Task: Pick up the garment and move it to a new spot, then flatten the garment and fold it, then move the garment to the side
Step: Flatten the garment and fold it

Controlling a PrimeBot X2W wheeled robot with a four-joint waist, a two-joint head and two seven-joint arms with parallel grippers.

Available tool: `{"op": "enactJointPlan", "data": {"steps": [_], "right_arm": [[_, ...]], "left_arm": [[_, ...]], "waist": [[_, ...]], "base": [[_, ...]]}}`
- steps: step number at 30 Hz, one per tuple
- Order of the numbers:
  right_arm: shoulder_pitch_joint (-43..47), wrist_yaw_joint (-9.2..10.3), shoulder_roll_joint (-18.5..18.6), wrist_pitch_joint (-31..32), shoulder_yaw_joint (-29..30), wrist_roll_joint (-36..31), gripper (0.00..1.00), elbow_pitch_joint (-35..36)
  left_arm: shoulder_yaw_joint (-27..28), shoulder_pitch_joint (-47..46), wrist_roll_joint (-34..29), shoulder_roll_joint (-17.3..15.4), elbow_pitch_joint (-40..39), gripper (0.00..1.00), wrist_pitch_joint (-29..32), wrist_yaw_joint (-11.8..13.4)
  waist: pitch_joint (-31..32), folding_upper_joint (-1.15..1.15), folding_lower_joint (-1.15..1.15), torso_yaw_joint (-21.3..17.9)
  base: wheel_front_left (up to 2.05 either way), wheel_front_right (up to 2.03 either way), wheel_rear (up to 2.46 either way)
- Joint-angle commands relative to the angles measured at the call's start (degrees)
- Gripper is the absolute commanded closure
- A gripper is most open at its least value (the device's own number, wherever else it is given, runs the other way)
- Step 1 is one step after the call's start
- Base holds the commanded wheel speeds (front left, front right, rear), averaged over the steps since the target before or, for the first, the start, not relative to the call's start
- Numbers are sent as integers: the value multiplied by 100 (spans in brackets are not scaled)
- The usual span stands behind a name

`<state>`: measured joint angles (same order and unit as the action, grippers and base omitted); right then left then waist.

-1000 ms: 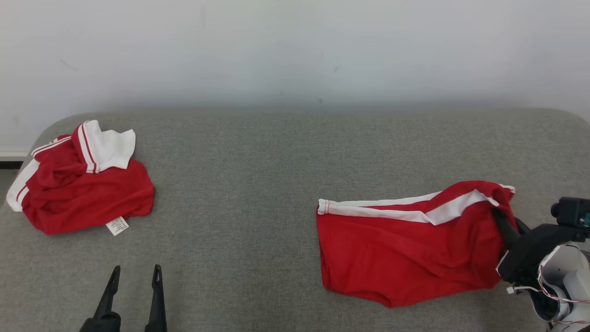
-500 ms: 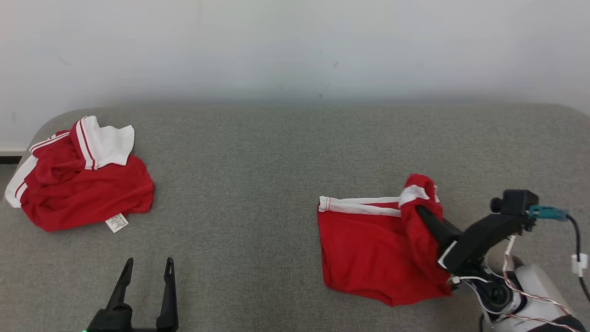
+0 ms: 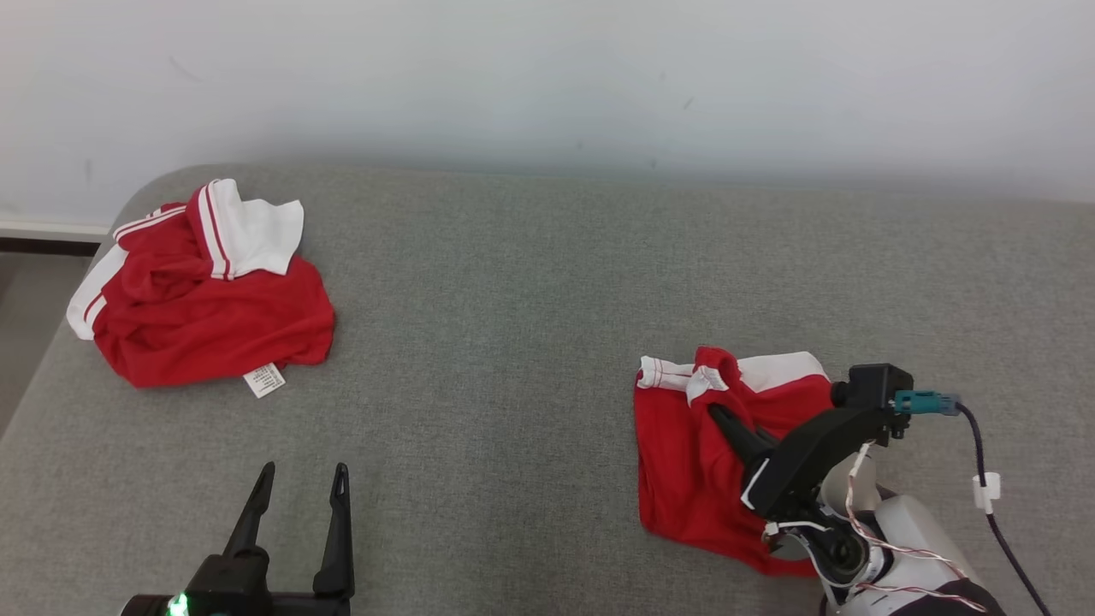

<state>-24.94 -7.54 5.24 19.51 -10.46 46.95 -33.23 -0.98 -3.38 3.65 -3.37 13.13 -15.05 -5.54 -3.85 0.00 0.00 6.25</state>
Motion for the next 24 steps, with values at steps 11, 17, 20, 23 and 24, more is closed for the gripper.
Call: {"op": "enactJointPlan", "data": {"steps": [11, 17, 20, 23, 24], "right_arm": [[-161, 12, -71, -798, -511, -386, 0, -251], [56, 12, 343, -1418, -643, -422, 0, 207], [200, 12, 602, -1817, -566, -503, 0, 507], [420, 13, 769, -2208, -451, -613, 0, 771], [482, 12, 808, -2297, -396, -625, 0, 843]], "left_arm": [[59, -92, 38, 32, 78, 0, -18, 8], [169, 45, 4, 4, 65, 0, -18, -10], [229, 108, -8, -16, 35, 0, -18, -17], [316, 182, -20, -42, -21, 0, -18, -9], [338, 208, -24, -45, -34, 0, -18, -2]], "waist": [[-41, 0, 0, 30], [104, 0, 0, -123], [167, 0, 0, -214], [233, 0, 0, -324], [249, 0, 0, -360]], "base": [[0, 0, 0], [0, 0, 0], [0, 0, 0], [0, 0, 0], [0, 0, 0]]}}
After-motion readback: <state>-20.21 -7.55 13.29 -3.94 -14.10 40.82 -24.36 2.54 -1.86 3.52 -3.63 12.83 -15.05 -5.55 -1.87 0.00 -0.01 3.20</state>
